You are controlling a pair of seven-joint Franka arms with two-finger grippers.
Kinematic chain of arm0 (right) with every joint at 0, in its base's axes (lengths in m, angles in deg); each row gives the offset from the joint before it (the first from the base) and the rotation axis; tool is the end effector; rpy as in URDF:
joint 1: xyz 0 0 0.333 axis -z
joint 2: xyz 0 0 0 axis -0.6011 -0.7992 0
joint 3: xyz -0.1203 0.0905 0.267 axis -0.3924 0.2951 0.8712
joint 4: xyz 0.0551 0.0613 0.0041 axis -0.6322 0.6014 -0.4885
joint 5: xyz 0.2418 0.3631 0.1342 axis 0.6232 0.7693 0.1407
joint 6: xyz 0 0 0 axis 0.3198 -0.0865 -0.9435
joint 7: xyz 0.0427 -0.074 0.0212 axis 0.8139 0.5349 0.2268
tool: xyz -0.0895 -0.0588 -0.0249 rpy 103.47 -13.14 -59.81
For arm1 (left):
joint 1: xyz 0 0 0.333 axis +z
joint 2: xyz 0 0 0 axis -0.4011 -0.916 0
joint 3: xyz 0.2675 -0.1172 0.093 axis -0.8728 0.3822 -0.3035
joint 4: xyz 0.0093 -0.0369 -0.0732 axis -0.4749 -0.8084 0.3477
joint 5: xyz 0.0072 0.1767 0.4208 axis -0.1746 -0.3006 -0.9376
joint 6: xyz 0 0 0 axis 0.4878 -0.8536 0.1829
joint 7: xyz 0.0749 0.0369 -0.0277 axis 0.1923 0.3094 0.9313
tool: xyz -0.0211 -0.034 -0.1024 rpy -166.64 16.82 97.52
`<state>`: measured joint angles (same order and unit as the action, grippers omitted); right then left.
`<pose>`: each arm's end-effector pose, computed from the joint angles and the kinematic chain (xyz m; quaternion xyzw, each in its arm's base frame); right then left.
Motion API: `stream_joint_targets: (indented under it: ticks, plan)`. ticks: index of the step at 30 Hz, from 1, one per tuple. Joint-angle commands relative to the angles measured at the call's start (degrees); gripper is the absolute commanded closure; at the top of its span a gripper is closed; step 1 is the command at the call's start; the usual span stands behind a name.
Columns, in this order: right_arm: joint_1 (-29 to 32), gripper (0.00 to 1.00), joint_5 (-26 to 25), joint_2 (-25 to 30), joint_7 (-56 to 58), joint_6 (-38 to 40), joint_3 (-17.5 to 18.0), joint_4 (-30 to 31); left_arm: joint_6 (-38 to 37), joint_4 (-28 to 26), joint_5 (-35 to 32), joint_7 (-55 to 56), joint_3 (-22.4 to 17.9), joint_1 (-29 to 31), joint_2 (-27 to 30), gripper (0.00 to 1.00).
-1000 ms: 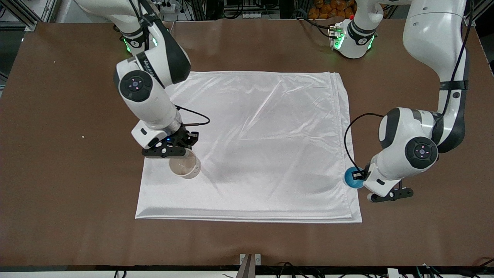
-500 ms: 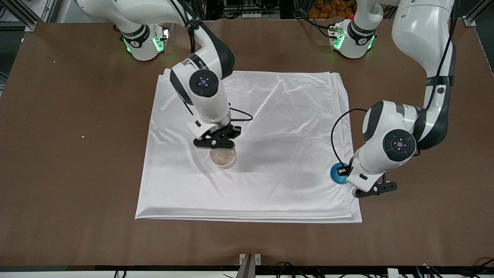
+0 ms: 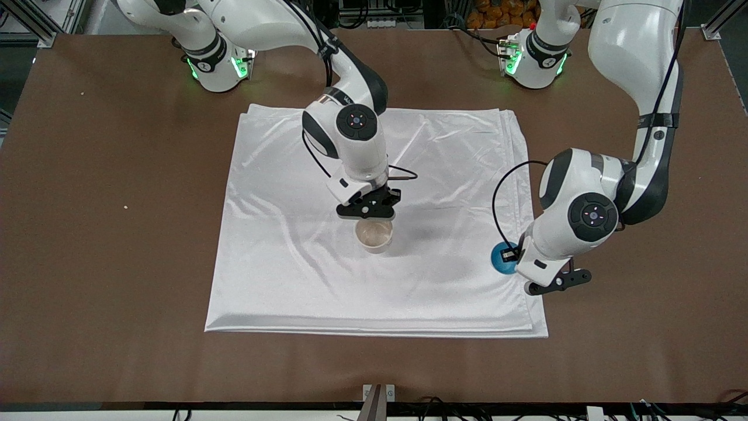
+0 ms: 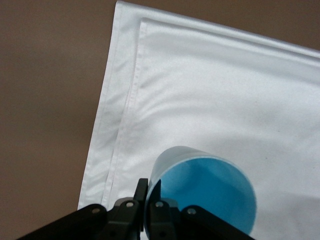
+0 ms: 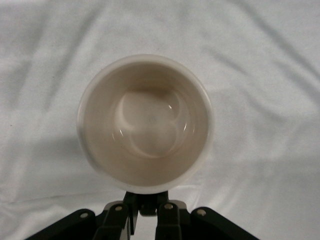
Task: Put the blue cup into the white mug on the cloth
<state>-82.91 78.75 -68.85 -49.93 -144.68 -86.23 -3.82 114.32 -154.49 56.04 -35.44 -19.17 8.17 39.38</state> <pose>0.5652 0.5524 0.2692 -0.9972 0.0432 -0.0464 0.0404 0.7233 -0.2236 0.3067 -0.9925 -0.1189 0.0204 0.0195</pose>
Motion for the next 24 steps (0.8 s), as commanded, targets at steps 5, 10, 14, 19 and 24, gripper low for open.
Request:
stream_joint_targets:
  ticks: [5, 10, 14, 19, 24]
  plan:
    - [-1.77, 1.0, -1.91, -4.67, -1.46, -2.87, -0.72, -2.71, -1.34, -0.13, 0.91, 4.2, -0.03, -1.84, 1.4, 1.0]
    - [-2.03, 0.97, -2.17, -5.81, -2.16, -3.48, -0.72, -3.33, -1.34, -0.04, 0.82, 5.61, -0.03, -2.72, 1.49, 1.0]
    - [-1.94, 0.16, -2.17, -6.17, -2.25, -3.66, -0.72, -3.59, -1.34, -0.04, 0.91, 5.61, 0.05, -3.07, 1.49, 1.0]
    - [-1.86, 0.0, -2.17, -5.38, -2.16, -2.87, -0.72, -3.59, -1.34, 0.04, 0.91, 6.93, 0.05, -3.77, 1.49, 1.0]
    - [-1.59, 0.0, -2.0, -4.06, -1.99, -0.51, -0.72, -3.68, -1.34, 0.48, 0.91, 8.42, 0.05, -4.39, 1.49, 1.0]
